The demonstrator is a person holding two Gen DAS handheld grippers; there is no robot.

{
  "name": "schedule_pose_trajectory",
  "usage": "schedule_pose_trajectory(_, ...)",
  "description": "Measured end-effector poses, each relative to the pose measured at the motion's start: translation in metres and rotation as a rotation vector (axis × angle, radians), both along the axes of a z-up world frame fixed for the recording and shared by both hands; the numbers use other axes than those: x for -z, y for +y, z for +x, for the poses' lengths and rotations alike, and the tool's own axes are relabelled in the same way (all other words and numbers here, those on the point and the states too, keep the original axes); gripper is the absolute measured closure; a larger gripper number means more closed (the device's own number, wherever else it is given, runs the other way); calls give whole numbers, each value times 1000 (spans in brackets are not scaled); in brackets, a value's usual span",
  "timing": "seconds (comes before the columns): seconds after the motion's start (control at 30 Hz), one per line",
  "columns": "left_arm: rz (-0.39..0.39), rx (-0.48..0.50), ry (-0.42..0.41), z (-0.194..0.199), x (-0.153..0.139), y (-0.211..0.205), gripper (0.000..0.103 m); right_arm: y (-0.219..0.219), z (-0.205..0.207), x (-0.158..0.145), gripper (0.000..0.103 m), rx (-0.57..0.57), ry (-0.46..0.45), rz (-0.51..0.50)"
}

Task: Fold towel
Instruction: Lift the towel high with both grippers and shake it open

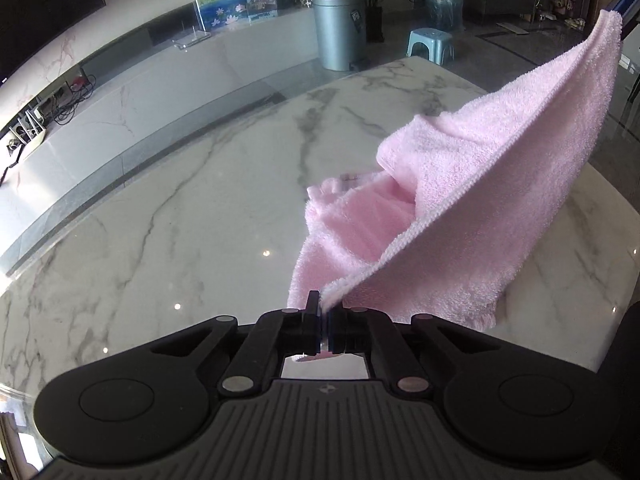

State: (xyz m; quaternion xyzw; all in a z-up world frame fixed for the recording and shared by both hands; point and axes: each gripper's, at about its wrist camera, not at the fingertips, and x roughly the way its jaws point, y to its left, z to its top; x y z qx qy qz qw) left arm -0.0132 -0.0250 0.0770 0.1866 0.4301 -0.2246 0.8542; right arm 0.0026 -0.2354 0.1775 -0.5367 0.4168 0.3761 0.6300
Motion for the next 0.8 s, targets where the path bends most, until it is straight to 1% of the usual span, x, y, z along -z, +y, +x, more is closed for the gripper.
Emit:
schedule_pose_trajectory(0.1, 10, -6, -40, 0, -27, 6, 101, -1, -5, -7, 100, 9, -24, 5)
schedule_pose_trajectory(0.27, 49, -20, -149, -1, -76, 12, 101, -2, -10, -25, 100, 26, -84, 30)
schedule_pose_trajectory(0.47, 101, -33, -273, 3, -125, 11, 101, 4, -8, -47, 100, 48, -174, 56)
schedule_pose_trajectory(0.67, 144, -50, -371, 7, -164, 10, 101, 13, -3, -70, 100, 50, -220, 81)
schedule_pose_trajectory(0.8, 170, -50, -404, 10, -179, 10, 101, 20, 2, -81, 100, 39, -239, 86)
